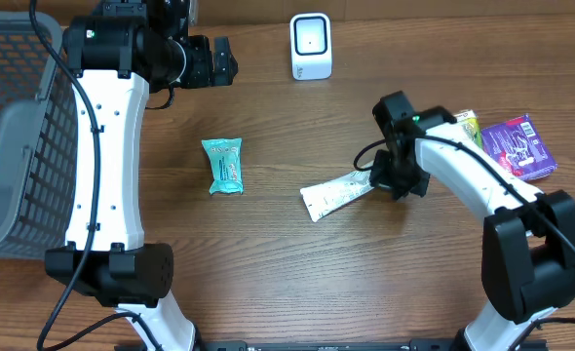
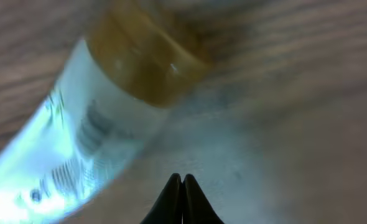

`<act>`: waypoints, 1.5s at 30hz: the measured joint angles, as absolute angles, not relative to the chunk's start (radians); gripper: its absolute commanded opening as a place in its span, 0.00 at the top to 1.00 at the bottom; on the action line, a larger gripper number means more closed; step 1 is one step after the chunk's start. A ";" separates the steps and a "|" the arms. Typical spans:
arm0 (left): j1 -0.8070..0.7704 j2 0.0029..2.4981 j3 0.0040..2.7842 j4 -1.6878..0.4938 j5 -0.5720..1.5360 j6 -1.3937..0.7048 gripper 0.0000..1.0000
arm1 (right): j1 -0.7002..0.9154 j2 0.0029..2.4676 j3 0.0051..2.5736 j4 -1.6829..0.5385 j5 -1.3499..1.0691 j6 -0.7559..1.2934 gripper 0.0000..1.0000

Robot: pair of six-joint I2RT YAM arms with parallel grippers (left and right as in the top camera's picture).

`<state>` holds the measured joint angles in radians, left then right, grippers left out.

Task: Scan the item barcode

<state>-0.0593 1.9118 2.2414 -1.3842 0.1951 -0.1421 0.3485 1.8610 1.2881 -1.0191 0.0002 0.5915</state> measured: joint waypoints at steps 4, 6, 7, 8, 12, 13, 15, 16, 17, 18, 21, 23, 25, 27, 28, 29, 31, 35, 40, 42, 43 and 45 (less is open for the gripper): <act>-0.059 1.912 2.241 -1.384 0.195 -0.142 0.00 | 0.348 1.862 1.238 -0.897 -0.010 0.591 0.96; -0.059 1.912 2.241 -1.384 0.195 -0.142 0.00 | 0.348 1.862 1.233 -0.779 -0.012 0.583 0.96; -0.059 1.912 2.241 -1.384 0.195 -0.142 0.00 | 0.348 1.862 1.233 -0.737 -0.012 0.579 0.96; -0.059 1.912 2.241 -1.384 0.195 -0.142 0.00 | 0.348 1.862 1.233 -0.688 -0.016 0.568 0.96; -0.059 1.912 2.241 -1.384 0.195 -0.142 0.00 | 0.348 1.862 1.232 -0.527 -0.046 0.508 0.96; -0.059 1.912 2.241 -1.384 0.195 -0.142 0.00 | 0.348 1.862 1.232 -0.507 -0.051 0.493 0.96; -0.059 1.912 2.241 -1.384 0.195 -0.142 0.00 | 0.348 1.862 1.232 -0.495 -0.060 0.469 0.96; -0.059 1.912 2.241 -1.384 0.195 -0.142 0.00 | 0.347 1.862 1.232 -0.509 -0.065 0.464 0.96; -0.059 1.912 2.241 -1.384 0.195 -0.142 0.00 | 0.344 1.862 1.236 -0.539 -0.081 0.459 0.96; -0.059 1.912 2.241 -1.384 0.195 -0.142 0.00 | 0.340 1.862 1.238 -0.564 -0.097 0.457 0.96; -0.059 1.912 2.241 -1.384 0.195 -0.142 0.00 | 0.321 1.862 1.248 -0.648 -0.150 0.455 0.96; -0.059 1.912 2.241 -1.384 0.195 -0.142 0.00 | 0.313 1.862 1.254 -0.670 -0.174 0.456 0.96; -0.059 1.912 2.241 -1.384 0.195 -0.142 0.00 | 0.310 1.862 1.256 -0.696 -0.197 0.464 0.96; -0.059 1.912 2.241 -1.384 0.195 -0.142 0.00 | 0.319 1.862 1.256 -0.698 -0.213 0.472 0.96; -0.059 1.912 2.241 -1.384 0.195 -0.142 0.00 | 0.327 1.862 1.256 -0.697 -0.218 0.472 0.96; -0.059 1.912 2.241 -1.384 0.195 -0.142 0.00 | 0.329 1.862 1.256 -0.693 -0.221 0.472 0.96; -0.059 1.912 2.241 -1.384 0.195 -0.142 0.00 | 0.329 1.862 1.256 -0.682 -0.221 0.474 0.96; -0.059 1.912 2.241 -1.384 0.195 -0.142 0.00 | 0.329 1.862 1.256 -0.674 -0.221 0.475 0.96; -0.059 1.912 2.241 -1.384 0.195 -0.142 0.00 | 0.329 1.862 1.256 -0.671 -0.221 0.475 0.96; -0.059 1.912 2.241 -1.384 0.195 -0.142 0.00 | 0.329 1.862 1.256 -0.667 -0.221 0.476 0.96; -0.059 1.912 2.241 -1.384 0.195 -0.142 0.00 | 0.329 1.862 1.256 -0.665 -0.221 0.475 0.96; -0.059 1.912 2.241 -1.384 0.195 -0.142 0.00 | 0.329 1.864 1.256 -0.663 -0.221 0.476 0.96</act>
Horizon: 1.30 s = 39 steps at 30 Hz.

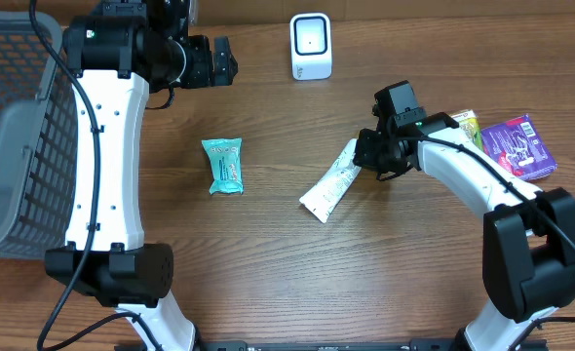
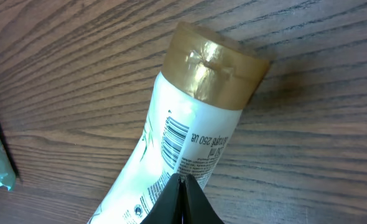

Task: Scan the item barcode

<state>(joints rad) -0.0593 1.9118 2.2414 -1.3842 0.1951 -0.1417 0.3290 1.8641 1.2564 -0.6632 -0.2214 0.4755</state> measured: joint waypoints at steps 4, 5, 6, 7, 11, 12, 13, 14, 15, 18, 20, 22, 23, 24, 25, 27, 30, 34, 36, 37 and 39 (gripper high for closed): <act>-0.059 1.912 2.241 -1.385 0.195 -0.142 0.00 | 0.331 1.905 1.257 -0.636 -0.233 0.476 0.96; -0.059 1.912 2.241 -1.384 0.195 -0.142 0.00 | 0.331 1.913 1.257 -0.625 -0.239 0.476 0.96; -0.059 1.912 2.241 -1.384 0.195 -0.142 0.00 | 0.331 1.922 1.259 -0.614 -0.245 0.476 0.96; -0.059 1.912 2.241 -1.384 0.195 -0.142 0.00 | 0.334 1.963 1.261 -0.599 -0.261 0.477 0.96; -0.059 1.912 2.241 -1.384 0.195 -0.142 0.00 | 0.346 2.001 1.260 -0.601 -0.276 0.479 0.96; -0.059 1.912 2.241 -1.384 0.195 -0.142 0.00 | 0.347 2.001 1.260 -0.601 -0.279 0.478 0.96; -0.059 1.912 2.241 -1.384 0.195 -0.142 0.00 | 0.347 2.001 1.260 -0.599 -0.282 0.478 0.91; -0.059 1.912 2.241 -1.384 0.195 -0.142 0.00 | 0.347 2.001 1.260 -0.602 -0.283 0.479 0.79; -0.059 1.912 2.241 -1.384 0.195 -0.142 0.00 | 0.347 2.001 1.260 -0.607 -0.286 0.479 0.68; -0.059 1.912 2.241 -1.384 0.195 -0.142 0.00 | 0.347 2.001 1.282 -0.636 -0.318 0.477 0.32; -0.059 1.912 2.241 -1.384 0.195 -0.142 0.00 | 0.347 2.001 1.298 -0.661 -0.349 0.470 0.20; -0.059 1.912 2.241 -1.384 0.195 -0.142 0.00 | 0.340 2.001 1.312 -0.675 -0.414 0.453 0.18; -0.059 1.912 2.241 -1.384 0.195 -0.142 0.00 | 0.339 2.001 1.316 -0.679 -0.432 0.456 0.18; -0.059 1.912 2.241 -1.384 0.195 -0.142 0.00 | 0.334 2.001 1.322 -0.691 -0.462 0.451 0.18; -0.059 1.912 2.241 -1.384 0.195 -0.142 0.01 | 0.329 2.001 1.325 -0.701 -0.485 0.448 0.18; -0.059 1.912 2.241 -1.384 0.195 -0.142 0.01 | 0.309 2.001 1.326 -0.728 -0.528 0.444 0.21; -0.059 1.912 2.241 -1.384 0.195 -0.142 0.00 | 0.282 2.001 1.326 -0.727 -0.573 0.436 0.23; -0.059 1.912 2.241 -1.384 0.195 -0.142 0.00 | 0.282 2.005 1.327 -0.694 -0.613 0.428 0.23; -0.059 1.912 2.241 -1.384 0.195 -0.142 0.00 | 0.298 2.016 1.327 -0.677 -0.630 0.429 0.23; -0.059 1.912 2.241 -1.384 0.195 -0.142 0.00 | 0.310 2.025 1.328 -0.665 -0.639 0.434 0.24; -0.059 1.912 2.241 -1.384 0.195 -0.142 0.01 | 0.337 2.051 1.328 -0.646 -0.651 0.450 0.28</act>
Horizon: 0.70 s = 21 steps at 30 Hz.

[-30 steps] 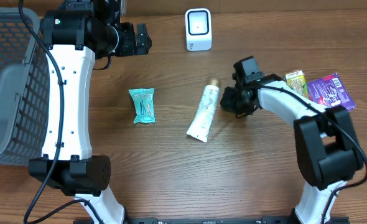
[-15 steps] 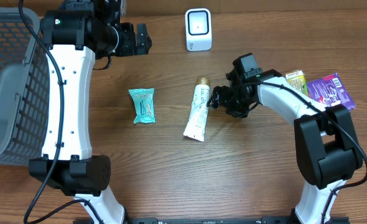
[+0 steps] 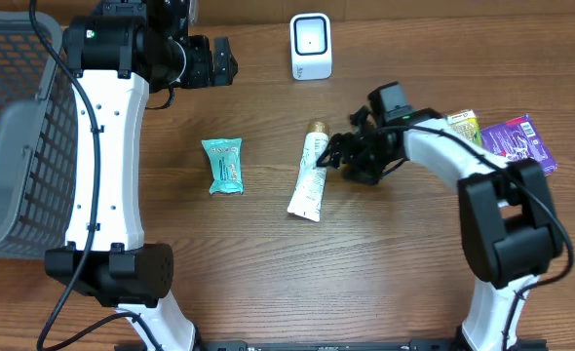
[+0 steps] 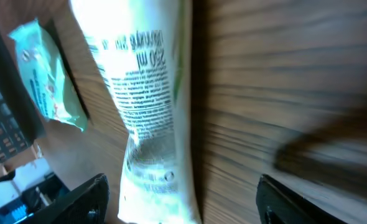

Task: Scan the item barcode

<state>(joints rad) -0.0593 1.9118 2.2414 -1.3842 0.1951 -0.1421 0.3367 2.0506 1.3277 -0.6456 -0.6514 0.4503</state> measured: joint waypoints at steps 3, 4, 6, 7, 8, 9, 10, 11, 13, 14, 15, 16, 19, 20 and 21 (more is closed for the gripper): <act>-0.059 1.912 2.241 -1.385 0.195 -0.142 0.00 | 0.370 2.079 1.328 -0.635 -0.675 0.498 0.30; -0.059 1.912 2.241 -1.384 0.195 -0.142 0.00 | 0.379 2.082 1.328 -0.627 -0.677 0.510 0.32; -0.059 1.912 2.241 -1.384 0.195 -0.142 0.00 | 0.399 2.083 1.327 -0.596 -0.674 0.551 0.40; -0.059 1.912 2.241 -1.384 0.195 -0.142 0.01 | 0.416 2.085 1.317 -0.553 -0.674 0.588 0.45; -0.059 1.912 2.241 -1.384 0.195 -0.142 0.00 | 0.429 2.085 1.304 -0.522 -0.668 0.617 0.48; -0.059 1.912 2.241 -1.385 0.195 -0.142 0.00 | 0.439 2.084 1.286 -0.490 -0.664 0.648 0.52; -0.059 1.912 2.241 -1.384 0.195 -0.142 0.00 | 0.448 2.084 1.273 -0.466 -0.668 0.666 0.56; -0.059 1.912 2.241 -1.384 0.195 -0.142 0.00 | 0.459 2.083 1.262 -0.448 -0.668 0.686 0.62; -0.059 1.912 2.241 -1.384 0.195 -0.142 0.00 | 0.472 2.082 1.250 -0.435 -0.669 0.717 0.78; -0.059 1.912 2.241 -1.384 0.195 -0.142 0.00 | 0.474 2.082 1.245 -0.433 -0.670 0.726 0.87; -0.059 1.912 2.241 -1.384 0.195 -0.142 0.00 | 0.477 2.082 1.240 -0.430 -0.671 0.735 0.89; -0.059 1.912 2.241 -1.384 0.195 -0.142 0.00 | 0.476 2.082 1.239 -0.427 -0.675 0.738 0.90; -0.059 1.912 2.241 -1.384 0.195 -0.142 0.00 | 0.476 2.078 1.239 -0.424 -0.681 0.737 0.91; -0.059 1.912 2.241 -1.384 0.195 -0.142 0.00 | 0.476 2.077 1.242 -0.432 -0.680 0.728 0.91; -0.059 1.912 2.241 -1.384 0.195 -0.142 0.00 | 0.477 2.077 1.248 -0.448 -0.679 0.718 0.91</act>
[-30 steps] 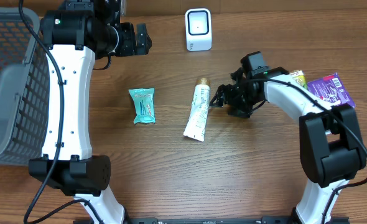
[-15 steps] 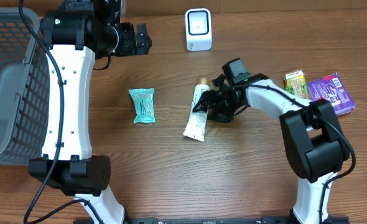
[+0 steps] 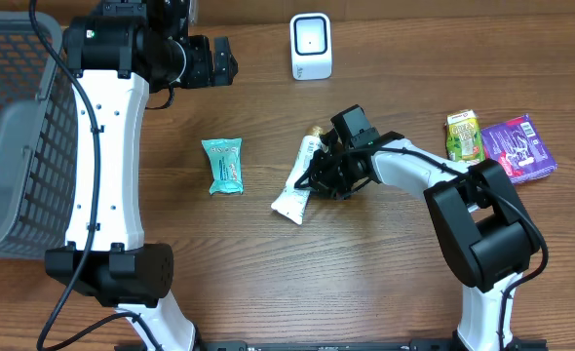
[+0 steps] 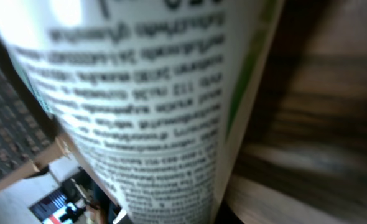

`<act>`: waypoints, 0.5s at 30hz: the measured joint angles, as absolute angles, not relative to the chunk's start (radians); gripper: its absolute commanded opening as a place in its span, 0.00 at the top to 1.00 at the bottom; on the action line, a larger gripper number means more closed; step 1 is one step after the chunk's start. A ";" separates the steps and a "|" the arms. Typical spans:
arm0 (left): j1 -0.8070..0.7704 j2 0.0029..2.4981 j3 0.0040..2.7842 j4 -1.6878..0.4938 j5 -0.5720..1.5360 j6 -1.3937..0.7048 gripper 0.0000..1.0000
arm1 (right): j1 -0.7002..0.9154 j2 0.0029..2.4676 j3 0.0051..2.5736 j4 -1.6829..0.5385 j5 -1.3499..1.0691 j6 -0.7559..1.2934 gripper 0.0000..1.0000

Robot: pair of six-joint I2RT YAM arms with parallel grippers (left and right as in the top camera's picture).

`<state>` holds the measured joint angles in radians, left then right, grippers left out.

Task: Scan the item barcode

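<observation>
A white tube [image 3: 295, 183] with a gold cap lies on the wooden table, cap toward the back. Small print on the tube [image 4: 146, 93] fills the right wrist view and hides the fingers. My right gripper [image 3: 319, 178] is low against the tube's right side near its middle; how its jaws stand cannot be made out. The white scanner [image 3: 311, 47] stands at the back of the table, well apart from the tube. My left gripper [image 3: 217, 60] hangs open and holding nothing at the back left, far from the tube.
A teal packet [image 3: 223, 165] lies left of the tube. A green packet [image 3: 462, 135] and a purple packet [image 3: 517, 146] lie at the far right. A grey mesh basket [image 3: 15, 127] fills the left edge.
My right gripper has moved left and down onto the tube, which now fills its camera. The tube's flat end has shifted slightly left. The left arm is unchanged.
At first the tube lay almost crosswise with my shut right gripper at its cap end. Then the tube stood more slanted, the gripper still shut by the cap. Later it lay nearly lengthwise with the gripper open beside it, and now the gripper is right against it.
</observation>
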<state>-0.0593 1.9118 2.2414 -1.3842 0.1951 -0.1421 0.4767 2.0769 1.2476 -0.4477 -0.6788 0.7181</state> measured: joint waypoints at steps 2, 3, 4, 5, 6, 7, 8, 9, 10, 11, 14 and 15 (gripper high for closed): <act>-0.059 1.912 2.241 -1.384 0.195 -0.142 0.00 | 0.479 2.070 1.274 -0.529 -0.654 0.675 0.91; -0.059 1.912 2.241 -1.384 0.195 -0.142 0.00 | 0.479 2.065 1.290 -0.581 -0.636 0.652 0.91; -0.059 1.912 2.241 -1.384 0.195 -0.142 0.00 | 0.480 2.058 1.312 -0.651 -0.603 0.625 0.91; -0.059 1.912 2.241 -1.384 0.195 -0.142 0.00 | 0.483 2.051 1.342 -0.737 -0.554 0.588 0.91; -0.059 1.912 2.241 -1.384 0.195 -0.142 0.00 | 0.486 2.047 1.360 -0.778 -0.523 0.569 0.91; -0.059 1.912 2.241 -1.384 0.195 -0.142 0.01 | 0.490 2.045 1.397 -0.862 -0.454 0.534 0.91; -0.059 1.912 2.241 -1.384 0.195 -0.142 0.00 | 0.494 2.045 1.424 -0.911 -0.401 0.508 0.91; -0.059 1.912 2.241 -1.384 0.195 -0.142 0.00 | 0.500 2.045 1.452 -0.960 -0.329 0.480 0.91; -0.059 1.912 2.241 -1.384 0.195 -0.142 0.00 | 0.506 2.045 1.470 -0.983 -0.269 0.457 0.91; -0.059 1.912 2.241 -1.384 0.195 -0.142 0.00 | 0.513 2.045 1.485 -0.994 -0.205 0.429 0.90; -0.059 1.912 2.241 -1.384 0.195 -0.142 0.00 | 0.538 2.045 1.498 -0.995 -0.086 0.363 0.83; -0.059 1.912 2.241 -1.384 0.195 -0.142 0.00 | 0.550 2.045 1.499 -0.995 -0.054 0.340 0.77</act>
<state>-0.0593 1.9118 2.2414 -1.3842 0.1951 -0.1417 0.5503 2.0449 1.4990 -0.9947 -0.0544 0.3401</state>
